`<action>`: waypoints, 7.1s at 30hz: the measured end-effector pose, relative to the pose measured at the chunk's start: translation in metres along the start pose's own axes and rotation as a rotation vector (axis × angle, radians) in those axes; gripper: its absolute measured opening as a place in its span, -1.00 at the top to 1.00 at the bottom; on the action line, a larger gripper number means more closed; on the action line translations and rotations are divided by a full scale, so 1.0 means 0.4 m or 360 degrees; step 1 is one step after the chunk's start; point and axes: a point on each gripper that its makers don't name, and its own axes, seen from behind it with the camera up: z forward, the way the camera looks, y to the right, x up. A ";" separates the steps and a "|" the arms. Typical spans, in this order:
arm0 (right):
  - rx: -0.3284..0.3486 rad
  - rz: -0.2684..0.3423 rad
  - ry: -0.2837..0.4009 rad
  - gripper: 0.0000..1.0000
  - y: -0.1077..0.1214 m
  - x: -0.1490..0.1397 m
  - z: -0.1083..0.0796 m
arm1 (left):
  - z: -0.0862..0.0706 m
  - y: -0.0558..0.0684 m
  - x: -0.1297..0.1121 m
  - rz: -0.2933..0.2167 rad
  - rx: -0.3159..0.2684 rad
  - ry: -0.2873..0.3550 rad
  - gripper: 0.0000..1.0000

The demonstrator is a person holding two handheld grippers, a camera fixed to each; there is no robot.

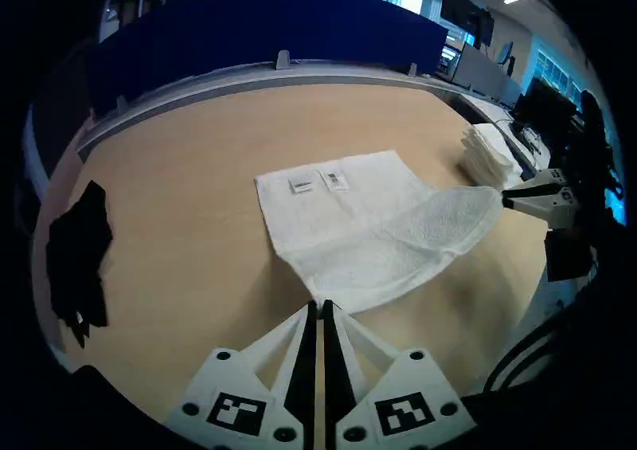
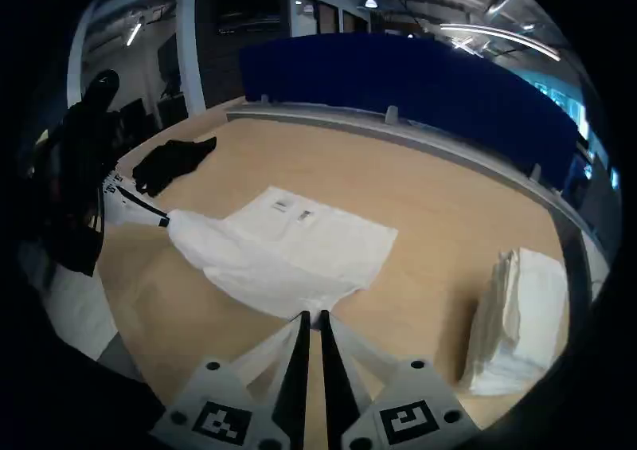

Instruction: Fold towel

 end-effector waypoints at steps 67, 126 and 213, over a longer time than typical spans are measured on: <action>-0.0030 0.0131 -0.0131 0.82 0.191 0.037 0.278 | 0.294 -0.119 0.141 -0.0114 -0.0009 -0.0038 0.89; -0.0261 0.0187 -0.0144 -0.85 0.268 0.016 0.348 | 0.352 -0.178 0.168 -0.0095 0.0075 -0.0006 -0.91; 0.0203 -0.0135 -0.0226 -1.00 -0.183 0.053 0.517 | -0.059 -0.373 -0.217 -0.0614 0.0516 0.0104 -0.91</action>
